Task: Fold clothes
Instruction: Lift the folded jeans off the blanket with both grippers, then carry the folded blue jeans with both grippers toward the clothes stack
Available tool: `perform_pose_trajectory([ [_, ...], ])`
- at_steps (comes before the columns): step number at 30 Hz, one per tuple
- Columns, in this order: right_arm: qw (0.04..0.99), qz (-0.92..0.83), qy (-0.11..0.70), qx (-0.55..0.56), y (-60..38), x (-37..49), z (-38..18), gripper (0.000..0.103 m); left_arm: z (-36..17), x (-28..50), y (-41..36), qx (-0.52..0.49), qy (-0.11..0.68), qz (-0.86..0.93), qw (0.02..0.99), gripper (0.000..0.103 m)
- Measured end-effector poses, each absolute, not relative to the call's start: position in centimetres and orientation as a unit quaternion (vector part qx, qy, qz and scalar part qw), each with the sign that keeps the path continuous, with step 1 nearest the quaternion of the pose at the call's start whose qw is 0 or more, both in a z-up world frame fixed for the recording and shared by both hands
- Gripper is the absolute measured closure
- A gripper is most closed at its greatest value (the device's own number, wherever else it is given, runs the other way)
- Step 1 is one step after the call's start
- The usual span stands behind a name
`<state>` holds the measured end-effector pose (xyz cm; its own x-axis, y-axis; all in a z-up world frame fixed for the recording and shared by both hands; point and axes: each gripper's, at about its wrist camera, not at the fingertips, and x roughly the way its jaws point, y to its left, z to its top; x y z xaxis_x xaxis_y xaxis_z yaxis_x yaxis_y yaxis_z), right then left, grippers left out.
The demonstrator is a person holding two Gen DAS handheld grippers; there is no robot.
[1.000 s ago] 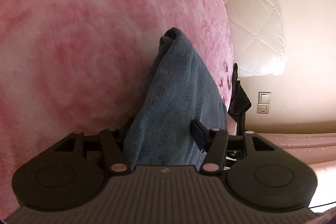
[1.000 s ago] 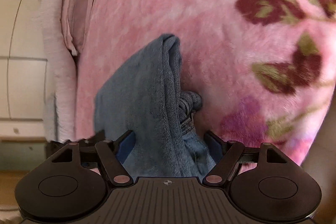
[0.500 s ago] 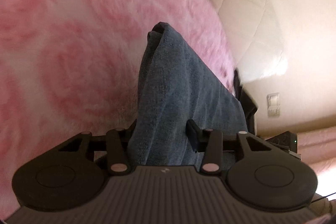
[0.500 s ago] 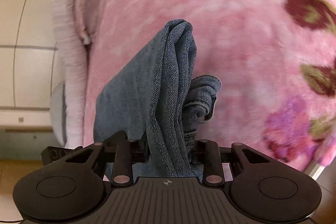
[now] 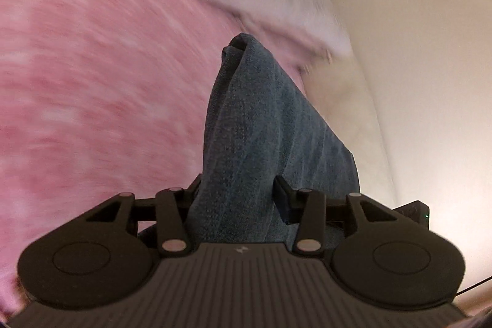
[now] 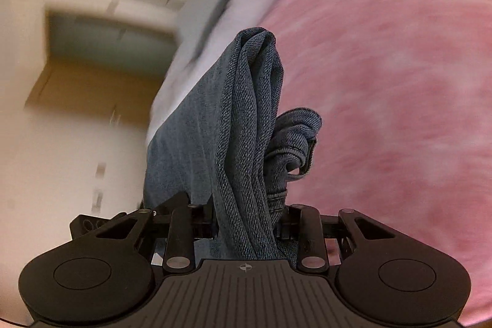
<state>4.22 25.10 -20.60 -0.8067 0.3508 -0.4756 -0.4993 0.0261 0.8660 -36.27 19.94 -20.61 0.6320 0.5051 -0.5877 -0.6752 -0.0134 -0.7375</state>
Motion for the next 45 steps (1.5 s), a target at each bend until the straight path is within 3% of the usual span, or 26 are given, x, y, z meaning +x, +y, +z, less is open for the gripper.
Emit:
perform_pose_trajectory([
  [9,0.157,0.753,0.619,-0.16,25.4,-19.4,-17.1,0.072,-16.5,-56.4,3.4,-0.558,-0.04,0.564,0.608,0.063],
  [15,0.099,0.767,0.606,-0.186,21.1,-35.9,-16.8,0.072,-15.2,-70.1,-4.3,-0.542,-0.059,0.611,0.574,0.063],
  [22,0.034,0.769,0.599,-0.22,19.0,-52.5,-16.3,0.072,-13.1,-80.7,-9.7,-0.528,-0.081,0.667,0.519,0.063],
  [38,-0.063,0.782,0.562,-0.261,15.4,-74.1,-15.0,0.072,-10.8,-97.7,-14.3,-0.482,-0.142,0.74,0.447,0.063],
  [45,-0.014,0.78,0.582,-0.23,18.7,-80.0,-14.6,0.072,-9.9,-106.5,-7.6,-0.489,-0.116,0.715,0.486,0.063],
])
